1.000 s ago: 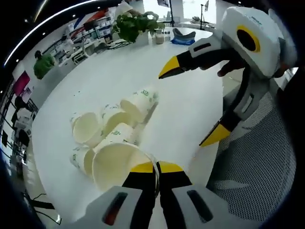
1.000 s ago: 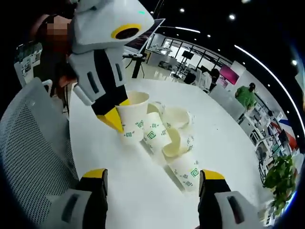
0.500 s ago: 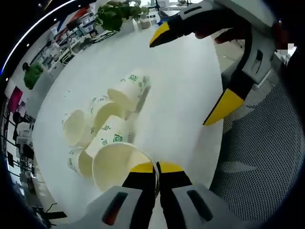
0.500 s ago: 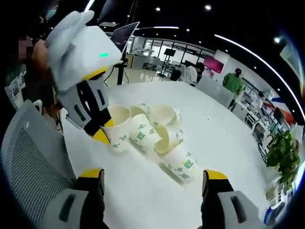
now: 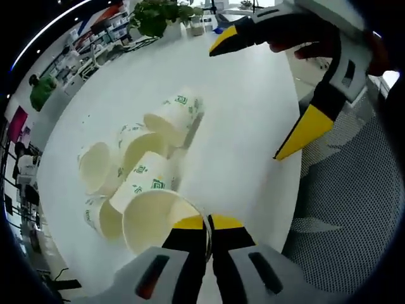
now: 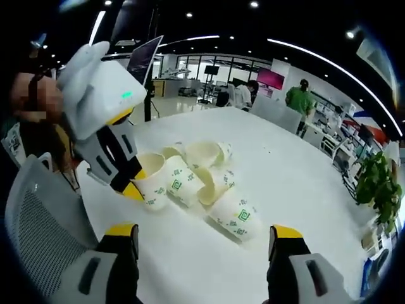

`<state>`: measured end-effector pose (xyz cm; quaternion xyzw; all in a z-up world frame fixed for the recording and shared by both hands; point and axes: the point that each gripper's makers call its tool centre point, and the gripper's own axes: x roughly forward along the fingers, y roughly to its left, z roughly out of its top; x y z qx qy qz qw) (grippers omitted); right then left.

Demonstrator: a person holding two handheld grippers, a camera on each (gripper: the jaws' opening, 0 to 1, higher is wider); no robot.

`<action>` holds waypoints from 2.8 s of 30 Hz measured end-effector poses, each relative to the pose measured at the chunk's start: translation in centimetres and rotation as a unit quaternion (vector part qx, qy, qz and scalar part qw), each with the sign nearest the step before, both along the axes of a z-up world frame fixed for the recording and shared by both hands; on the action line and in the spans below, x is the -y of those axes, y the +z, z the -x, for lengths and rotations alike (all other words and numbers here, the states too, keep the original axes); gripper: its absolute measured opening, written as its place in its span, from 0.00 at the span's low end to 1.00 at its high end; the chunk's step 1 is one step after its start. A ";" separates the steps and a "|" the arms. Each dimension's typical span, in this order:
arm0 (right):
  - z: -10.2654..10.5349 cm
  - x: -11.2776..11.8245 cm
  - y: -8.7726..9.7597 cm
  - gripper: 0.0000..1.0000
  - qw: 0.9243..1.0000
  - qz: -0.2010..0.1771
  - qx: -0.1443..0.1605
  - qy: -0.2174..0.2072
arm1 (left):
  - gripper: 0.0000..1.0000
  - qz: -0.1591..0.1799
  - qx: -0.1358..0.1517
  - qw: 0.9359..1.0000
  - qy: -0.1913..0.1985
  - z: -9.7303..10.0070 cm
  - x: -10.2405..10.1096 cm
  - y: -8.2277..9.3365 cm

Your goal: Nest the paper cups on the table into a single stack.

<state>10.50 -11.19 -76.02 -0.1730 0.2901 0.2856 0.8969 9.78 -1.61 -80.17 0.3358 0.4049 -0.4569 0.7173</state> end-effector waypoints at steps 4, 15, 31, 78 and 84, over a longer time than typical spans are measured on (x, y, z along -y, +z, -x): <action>-0.1 0.0 0.0 0.85 1.000 -0.003 -0.002 -0.002 | 0.00 -0.004 0.001 1.000 -0.006 0.1 0.1 -0.4; -0.3 0.3 -0.3 0.84 1.000 -0.001 -0.005 -0.002 | 0.02 -0.005 0.003 1.000 -0.004 0.0 0.2 -0.6; -0.5 0.6 -0.1 0.84 1.000 0.001 -0.006 0.004 | 0.18 -0.007 0.032 0.999 -0.014 0.1 -0.3 1.0; -4.9 -0.7 1.3 0.73 1.000 0.003 -0.002 0.020 | 0.55 0.251 0.120 0.925 0.261 -2.8 -8.3 7.7; -7.1 -1.3 2.0 0.66 1.000 -0.026 -0.014 -0.005 | 0.55 0.250 0.122 0.922 0.268 -2.3 -9.1 7.4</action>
